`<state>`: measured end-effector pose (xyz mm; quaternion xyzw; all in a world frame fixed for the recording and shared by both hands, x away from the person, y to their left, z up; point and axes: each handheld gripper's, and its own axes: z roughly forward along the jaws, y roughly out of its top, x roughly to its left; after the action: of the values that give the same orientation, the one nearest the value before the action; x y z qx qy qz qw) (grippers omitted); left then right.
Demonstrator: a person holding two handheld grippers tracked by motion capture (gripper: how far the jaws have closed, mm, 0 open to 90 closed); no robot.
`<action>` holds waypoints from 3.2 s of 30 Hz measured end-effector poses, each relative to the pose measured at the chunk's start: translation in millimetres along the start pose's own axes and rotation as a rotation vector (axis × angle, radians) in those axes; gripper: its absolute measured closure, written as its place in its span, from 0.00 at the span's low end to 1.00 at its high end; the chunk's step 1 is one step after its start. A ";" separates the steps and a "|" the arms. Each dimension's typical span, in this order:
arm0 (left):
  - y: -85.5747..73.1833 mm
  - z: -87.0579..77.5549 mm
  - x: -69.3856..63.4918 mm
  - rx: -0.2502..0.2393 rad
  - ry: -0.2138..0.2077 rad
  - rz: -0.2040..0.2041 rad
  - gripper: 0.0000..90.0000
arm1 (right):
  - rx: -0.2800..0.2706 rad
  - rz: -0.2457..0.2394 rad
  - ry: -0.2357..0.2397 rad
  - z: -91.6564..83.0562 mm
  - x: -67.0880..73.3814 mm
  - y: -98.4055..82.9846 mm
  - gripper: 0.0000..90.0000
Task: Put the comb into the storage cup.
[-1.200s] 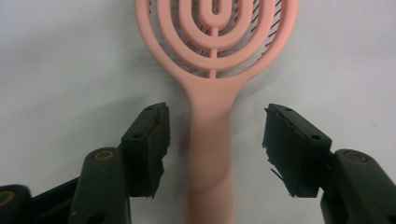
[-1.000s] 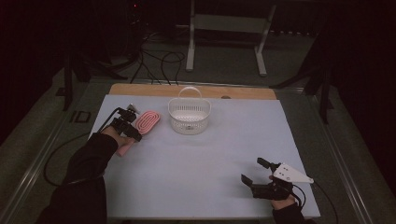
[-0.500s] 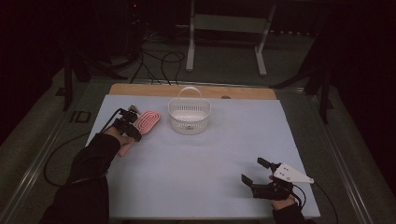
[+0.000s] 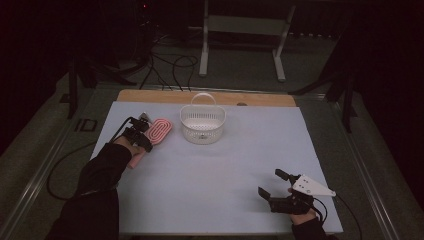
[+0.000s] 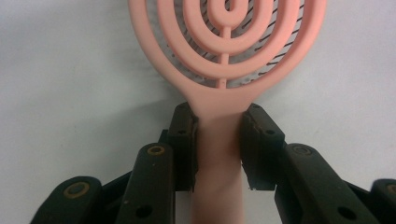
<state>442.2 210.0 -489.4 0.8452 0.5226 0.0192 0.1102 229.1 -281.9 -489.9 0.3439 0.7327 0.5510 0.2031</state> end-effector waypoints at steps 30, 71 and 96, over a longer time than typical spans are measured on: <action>-11.5 -7.5 -6.3 -0.140 0.025 0.038 0.79 | -0.001 0.001 0.000 -0.1 -0.3 0.2 0.10; -63.3 -52.3 -44.9 -0.603 -0.040 0.175 0.79 | -0.001 0.004 -0.002 0.6 0.3 0.6 0.10; -87.3 -46.8 -96.1 -0.803 -0.248 0.253 0.79 | -0.002 0.000 -0.001 0.8 0.3 0.8 0.10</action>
<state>315.0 170.0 -453.8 0.7887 0.3487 0.1325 0.4887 229.7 -281.1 -489.3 0.3438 0.7322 0.5515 0.2039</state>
